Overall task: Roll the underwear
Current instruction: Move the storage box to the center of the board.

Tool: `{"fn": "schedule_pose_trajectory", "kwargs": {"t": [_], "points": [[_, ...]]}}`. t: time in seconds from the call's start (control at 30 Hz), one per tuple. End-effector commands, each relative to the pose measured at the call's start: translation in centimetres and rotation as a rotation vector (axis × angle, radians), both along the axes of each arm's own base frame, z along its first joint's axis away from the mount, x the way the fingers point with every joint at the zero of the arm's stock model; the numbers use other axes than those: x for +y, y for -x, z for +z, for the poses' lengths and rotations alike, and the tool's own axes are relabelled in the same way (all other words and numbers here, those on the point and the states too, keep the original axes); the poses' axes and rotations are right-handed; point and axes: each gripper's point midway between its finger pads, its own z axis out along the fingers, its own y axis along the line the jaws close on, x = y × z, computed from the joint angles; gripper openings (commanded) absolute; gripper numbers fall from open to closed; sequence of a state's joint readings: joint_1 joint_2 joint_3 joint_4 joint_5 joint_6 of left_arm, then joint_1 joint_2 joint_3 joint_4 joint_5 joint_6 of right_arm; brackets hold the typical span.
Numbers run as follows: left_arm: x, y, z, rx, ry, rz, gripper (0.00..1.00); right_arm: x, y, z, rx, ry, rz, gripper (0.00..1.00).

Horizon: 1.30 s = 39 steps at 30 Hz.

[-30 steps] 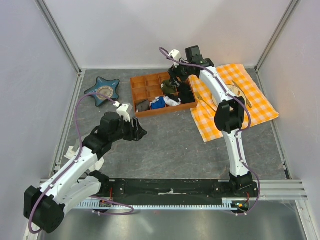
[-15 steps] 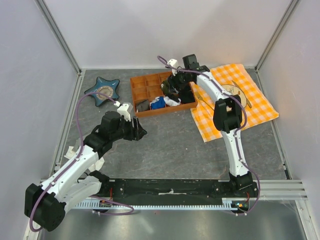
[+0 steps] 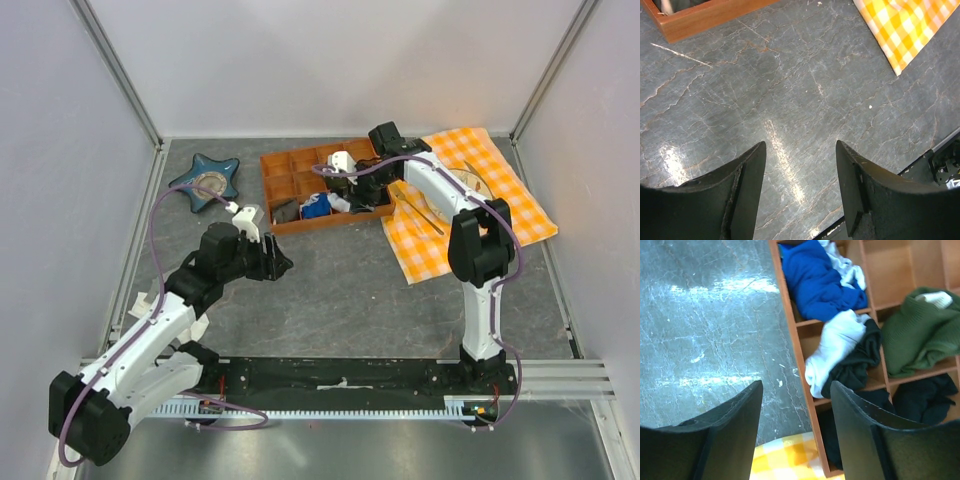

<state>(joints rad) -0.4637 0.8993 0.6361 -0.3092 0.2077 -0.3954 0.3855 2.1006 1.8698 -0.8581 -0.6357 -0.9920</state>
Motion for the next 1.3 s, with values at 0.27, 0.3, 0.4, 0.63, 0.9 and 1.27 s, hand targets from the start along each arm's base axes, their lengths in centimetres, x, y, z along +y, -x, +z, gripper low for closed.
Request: {"fn": "schedule_pose_trajectory", "kwargs": {"t": [0.27,0.3,0.4,0.63,0.9,1.27], "points": [[1.3,-0.1,3.7,-0.119,-0.022,0.018,0.64,3.2,-0.8,-4.3,-0.009,0.094,0.100,0.55],[1.4,-0.1,3.7,-0.119,-0.025,0.020,0.64,3.3,-0.9,-4.6,-0.006,0.101,0.095,0.55],[1.6,0.1,3.9,-0.126,-0.028,0.025,0.65,3.1,-0.9,-6.1,0.008,0.138,0.089,0.51],[2.2,0.3,4.6,-0.148,-0.034,0.042,0.66,2.4,3.4,-7.6,0.077,0.197,0.169,0.23],[2.7,0.4,5.3,-0.172,-0.036,0.066,0.66,3.7,12.6,-8.2,0.161,0.214,0.299,0.19],[4.2,1.4,6.9,-0.224,-0.054,0.099,0.66,5.0,18.1,-3.9,0.330,0.129,0.228,0.51]]}}
